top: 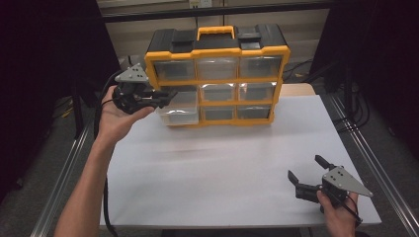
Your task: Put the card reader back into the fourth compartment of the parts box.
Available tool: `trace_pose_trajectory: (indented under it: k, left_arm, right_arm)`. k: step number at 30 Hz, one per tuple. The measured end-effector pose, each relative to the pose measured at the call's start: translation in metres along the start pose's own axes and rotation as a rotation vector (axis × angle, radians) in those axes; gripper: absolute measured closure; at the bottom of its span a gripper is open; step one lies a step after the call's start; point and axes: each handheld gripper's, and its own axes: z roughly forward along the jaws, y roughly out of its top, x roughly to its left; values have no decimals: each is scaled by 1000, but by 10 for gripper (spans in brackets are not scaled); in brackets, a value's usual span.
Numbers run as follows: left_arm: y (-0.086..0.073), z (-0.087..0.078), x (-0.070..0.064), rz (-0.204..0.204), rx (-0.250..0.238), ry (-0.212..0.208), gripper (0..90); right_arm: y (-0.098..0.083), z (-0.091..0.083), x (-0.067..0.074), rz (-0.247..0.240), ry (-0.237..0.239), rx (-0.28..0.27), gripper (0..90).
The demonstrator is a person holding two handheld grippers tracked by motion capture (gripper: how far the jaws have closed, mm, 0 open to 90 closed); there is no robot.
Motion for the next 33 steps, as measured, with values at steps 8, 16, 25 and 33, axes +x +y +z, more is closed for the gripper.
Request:
trace_pose_trajectory:
  k: [8,16,25,33]
  left_arm:
    - [6,12,12,-17,46,-4,737]
    - [11,23,20,-25,98,-16,737]
    - [11,42,26,-44,163,-32,737]
    - [10,52,28,-48,194,-39,737]
  right_arm:
    - [0,0,0,1,0,-1,11]
    - [0,1,0,0,0,2,11]
    - [0,0,0,1,-1,2,11]
    - [0,0,0,0,3,1,11]
